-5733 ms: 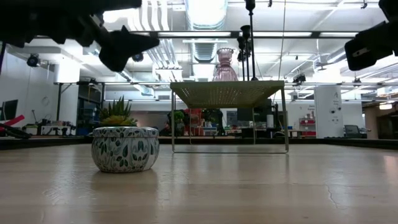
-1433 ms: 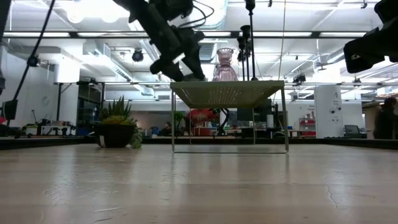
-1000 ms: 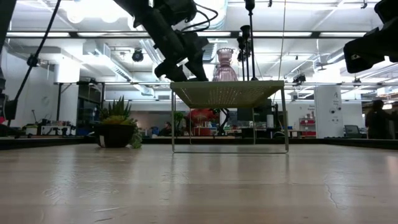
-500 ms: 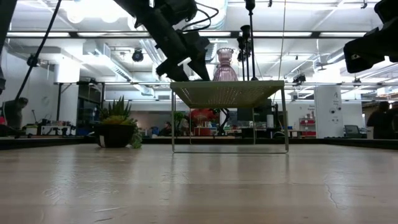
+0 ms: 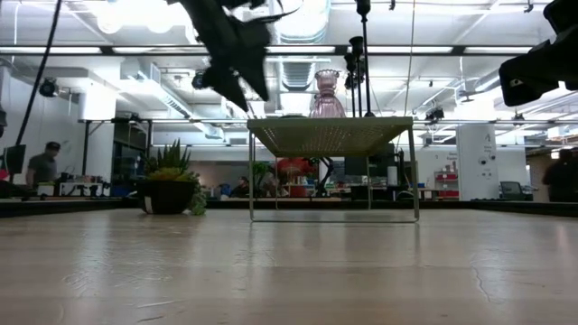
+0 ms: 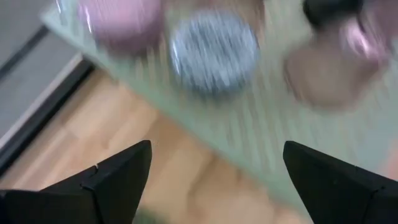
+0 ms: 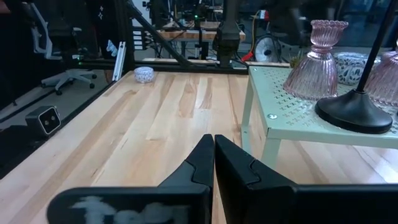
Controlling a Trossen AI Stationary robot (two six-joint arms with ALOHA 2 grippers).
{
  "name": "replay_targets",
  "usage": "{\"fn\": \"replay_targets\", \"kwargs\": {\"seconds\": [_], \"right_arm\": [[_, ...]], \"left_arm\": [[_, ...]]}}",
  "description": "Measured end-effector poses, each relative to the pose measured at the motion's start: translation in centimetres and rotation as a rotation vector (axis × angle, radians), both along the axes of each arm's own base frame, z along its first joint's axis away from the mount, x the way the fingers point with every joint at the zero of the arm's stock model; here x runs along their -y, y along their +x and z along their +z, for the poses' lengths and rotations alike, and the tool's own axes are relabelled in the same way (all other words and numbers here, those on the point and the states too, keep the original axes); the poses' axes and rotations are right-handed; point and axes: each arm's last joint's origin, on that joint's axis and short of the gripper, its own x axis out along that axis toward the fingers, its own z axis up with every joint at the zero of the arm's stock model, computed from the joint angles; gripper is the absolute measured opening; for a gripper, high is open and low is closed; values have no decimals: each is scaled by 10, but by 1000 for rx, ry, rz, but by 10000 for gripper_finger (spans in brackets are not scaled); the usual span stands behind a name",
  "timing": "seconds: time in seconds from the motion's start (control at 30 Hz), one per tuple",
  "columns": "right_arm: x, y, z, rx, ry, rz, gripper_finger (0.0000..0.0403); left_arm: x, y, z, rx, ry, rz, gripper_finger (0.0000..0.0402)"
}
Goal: Pick & Place candle stick holders
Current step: Put the red scented candle on the shelf
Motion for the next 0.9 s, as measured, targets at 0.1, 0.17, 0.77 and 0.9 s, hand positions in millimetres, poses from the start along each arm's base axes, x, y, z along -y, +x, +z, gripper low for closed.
{"fn": "replay_targets", "kwargs": {"seconds": [0.1, 0.17, 0.77, 0.9], "right_arm": [[0, 0, 0, 0, -4, 0, 8], [0, 0, 0, 1, -4, 1, 8], [0, 0, 0, 0, 0, 0, 8], [0, 0, 0, 0, -1, 0, 8]], "left_arm": [[22, -16, 3, -96, -38, -44, 367], [43, -25, 2, -155, -59, -90, 367], [275, -144, -23, -168, -437, -364, 367], [299, -162, -44, -201, -498, -318, 367]]}}
